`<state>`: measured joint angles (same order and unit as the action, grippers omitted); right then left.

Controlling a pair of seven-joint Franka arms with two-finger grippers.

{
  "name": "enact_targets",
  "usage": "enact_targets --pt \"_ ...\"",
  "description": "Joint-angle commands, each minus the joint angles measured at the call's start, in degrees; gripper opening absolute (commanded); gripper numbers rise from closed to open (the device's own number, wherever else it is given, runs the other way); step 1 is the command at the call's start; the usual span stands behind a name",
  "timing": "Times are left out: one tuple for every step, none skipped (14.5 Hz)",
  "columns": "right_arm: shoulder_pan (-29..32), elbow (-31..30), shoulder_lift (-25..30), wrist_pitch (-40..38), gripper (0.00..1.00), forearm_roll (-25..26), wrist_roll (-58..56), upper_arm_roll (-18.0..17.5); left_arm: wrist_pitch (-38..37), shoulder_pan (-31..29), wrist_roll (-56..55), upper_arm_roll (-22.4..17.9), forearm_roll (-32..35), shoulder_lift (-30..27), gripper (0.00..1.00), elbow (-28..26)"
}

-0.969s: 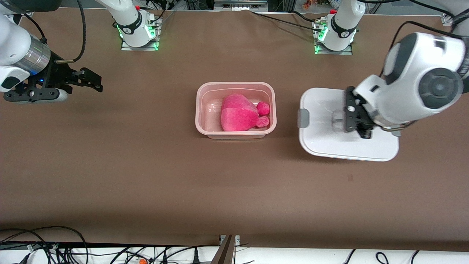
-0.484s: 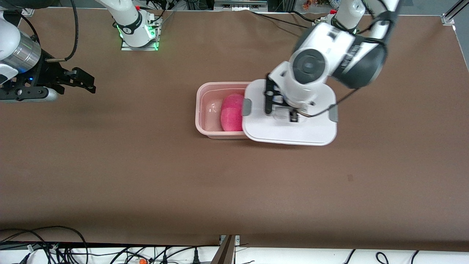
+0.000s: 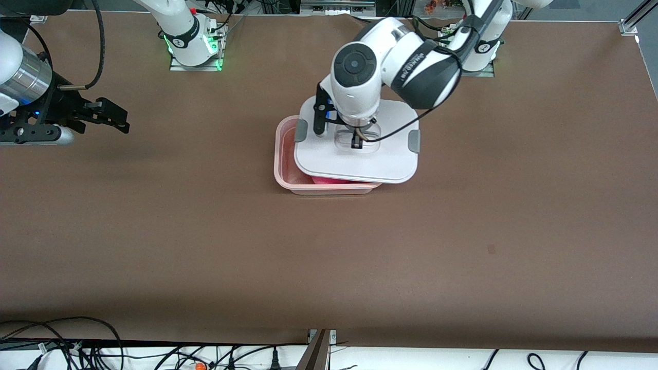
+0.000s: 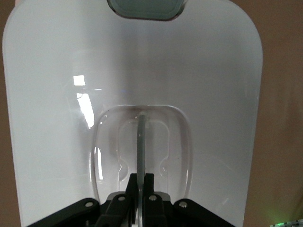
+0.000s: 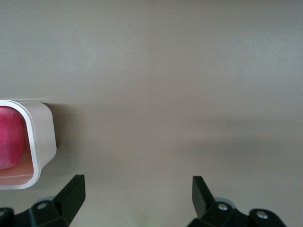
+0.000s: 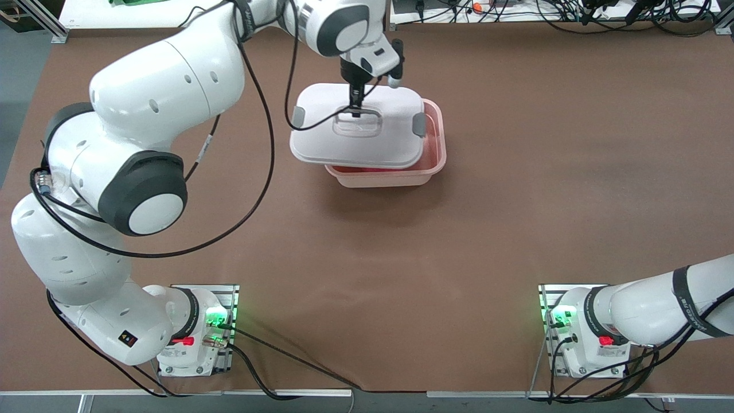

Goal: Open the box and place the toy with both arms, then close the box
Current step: 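Carry the held lid over the pink box with the left gripper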

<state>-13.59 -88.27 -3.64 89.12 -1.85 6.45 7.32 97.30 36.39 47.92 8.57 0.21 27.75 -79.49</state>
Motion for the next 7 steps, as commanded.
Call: enact_targets --pt "0.14 1.0 -0.58 -0.71 1.0 0.54 0.32 -0.2 2.8 2.71 -5.1 -0.92 -0.48 2.65 0.0 1.97" --pt "0.05 1.0 -0.75 -0.79 1.0 0.45 0.32 -0.2 3.68 3.59 -5.98 -1.01 -0.39 3.35 0.0 1.97" --pt "-0.12 1.0 -0.67 -0.88 1.0 0.36 0.49 -0.29 4.65 3.77 -6.51 -1.01 -0.39 3.97 0.0 2.05" --pt "-0.21 1.0 -0.67 -0.88 1.0 0.36 0.67 -0.29 5.87 3.86 -6.95 -1.01 -0.39 4.41 0.0 2.05" --pt "-0.21 1.0 -0.75 -0.88 1.0 0.36 0.5 -0.29 7.1 4.21 -7.48 -1.01 -0.39 4.94 0.0 2.05" --pt "-0.21 1.0 -0.67 -0.88 1.0 0.36 0.41 -0.29 7.9 4.39 -7.75 -1.09 -0.3 5.46 0.0 2.05" --pt "-0.12 1.0 -0.75 -0.88 1.0 0.36 0.41 -0.29 8.52 4.48 -7.92 -1.18 -0.3 5.82 0.0 2.23"
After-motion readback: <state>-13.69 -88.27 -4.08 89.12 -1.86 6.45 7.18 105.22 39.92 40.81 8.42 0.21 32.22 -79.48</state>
